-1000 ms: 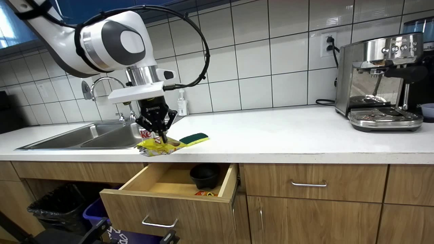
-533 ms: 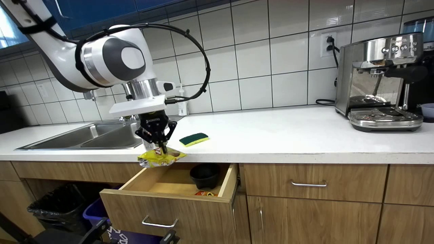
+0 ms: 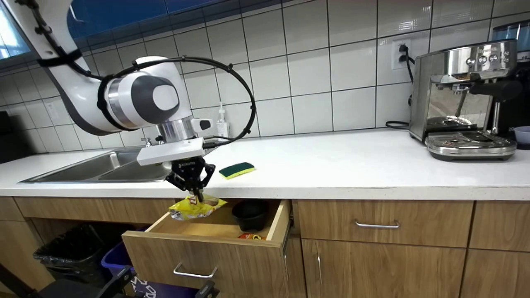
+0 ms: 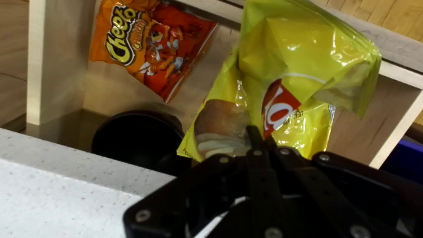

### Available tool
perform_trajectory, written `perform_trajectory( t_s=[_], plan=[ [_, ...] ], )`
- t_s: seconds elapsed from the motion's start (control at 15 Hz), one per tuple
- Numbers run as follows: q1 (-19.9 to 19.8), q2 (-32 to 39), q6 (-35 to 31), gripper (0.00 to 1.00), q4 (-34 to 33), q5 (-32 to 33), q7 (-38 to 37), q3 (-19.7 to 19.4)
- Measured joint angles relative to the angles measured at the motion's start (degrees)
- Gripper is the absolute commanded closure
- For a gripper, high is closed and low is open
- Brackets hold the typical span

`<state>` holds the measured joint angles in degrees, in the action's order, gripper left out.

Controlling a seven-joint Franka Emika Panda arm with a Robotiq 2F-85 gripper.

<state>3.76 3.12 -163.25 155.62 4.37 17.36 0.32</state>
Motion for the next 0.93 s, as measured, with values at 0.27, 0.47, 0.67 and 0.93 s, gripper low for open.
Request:
perform_trajectory(
  t_s=[0.27, 0.47, 0.67, 0.93],
  plan=[
    [0.0, 3.6, -3.8, 1.00, -0.2, 0.7, 0.0, 0.6],
    [0.0, 6.0, -7.5, 1.00, -0.4, 1.8, -0.1, 0.6],
    [0.0, 8.1, -10.9, 1.00, -0.7, 3.0, -0.2, 0.5],
    [0.3, 10.9, -14.9, 1.00, -1.6, 4.9, -0.8, -0.3]
  ],
)
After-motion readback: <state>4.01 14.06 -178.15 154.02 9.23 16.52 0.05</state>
